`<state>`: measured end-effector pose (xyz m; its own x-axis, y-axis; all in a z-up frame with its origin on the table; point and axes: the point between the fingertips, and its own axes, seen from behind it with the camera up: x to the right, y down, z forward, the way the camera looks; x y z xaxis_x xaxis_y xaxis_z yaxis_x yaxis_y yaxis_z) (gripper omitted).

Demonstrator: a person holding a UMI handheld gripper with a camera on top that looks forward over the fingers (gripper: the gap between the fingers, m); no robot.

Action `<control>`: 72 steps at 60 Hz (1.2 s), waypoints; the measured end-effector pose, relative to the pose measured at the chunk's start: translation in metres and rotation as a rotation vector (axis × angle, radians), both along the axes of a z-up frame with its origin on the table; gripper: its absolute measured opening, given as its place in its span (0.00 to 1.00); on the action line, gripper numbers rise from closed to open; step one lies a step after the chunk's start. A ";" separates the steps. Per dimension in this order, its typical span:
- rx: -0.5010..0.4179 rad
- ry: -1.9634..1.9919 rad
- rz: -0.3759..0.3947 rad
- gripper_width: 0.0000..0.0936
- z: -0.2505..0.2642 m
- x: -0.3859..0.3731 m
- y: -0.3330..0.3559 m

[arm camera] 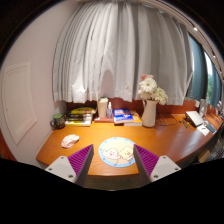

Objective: Arrange mouse

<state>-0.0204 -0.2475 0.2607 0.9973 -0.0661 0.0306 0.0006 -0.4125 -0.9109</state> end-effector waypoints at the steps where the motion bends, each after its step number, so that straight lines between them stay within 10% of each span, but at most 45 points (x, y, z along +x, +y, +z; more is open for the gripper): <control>1: -0.014 0.008 0.005 0.85 -0.008 -0.008 -0.001; 23: -0.251 0.108 0.129 0.86 -0.233 -0.218 0.095; 72: -0.336 0.053 0.071 0.74 -0.276 -0.287 0.297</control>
<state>-0.3072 0.0496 -0.0154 0.9999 0.0082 -0.0127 -0.0035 -0.6897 -0.7241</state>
